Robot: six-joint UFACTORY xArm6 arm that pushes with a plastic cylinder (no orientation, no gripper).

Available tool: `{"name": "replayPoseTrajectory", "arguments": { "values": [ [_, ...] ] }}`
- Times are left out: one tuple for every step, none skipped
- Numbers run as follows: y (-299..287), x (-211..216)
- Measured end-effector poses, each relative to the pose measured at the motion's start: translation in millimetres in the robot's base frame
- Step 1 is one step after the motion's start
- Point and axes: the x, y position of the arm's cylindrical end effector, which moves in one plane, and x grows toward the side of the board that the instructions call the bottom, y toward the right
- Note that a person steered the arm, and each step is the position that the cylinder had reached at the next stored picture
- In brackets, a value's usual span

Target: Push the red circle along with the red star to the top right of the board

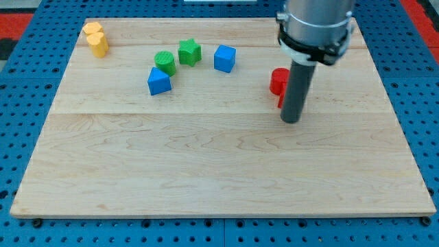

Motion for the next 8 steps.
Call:
{"name": "replayPoseTrajectory", "arguments": {
  "values": [
    [29, 16],
    [30, 14],
    [30, 0],
    [26, -17],
    [25, -38],
    [19, -57],
    [14, -59],
    [14, -59]
  ]
}}
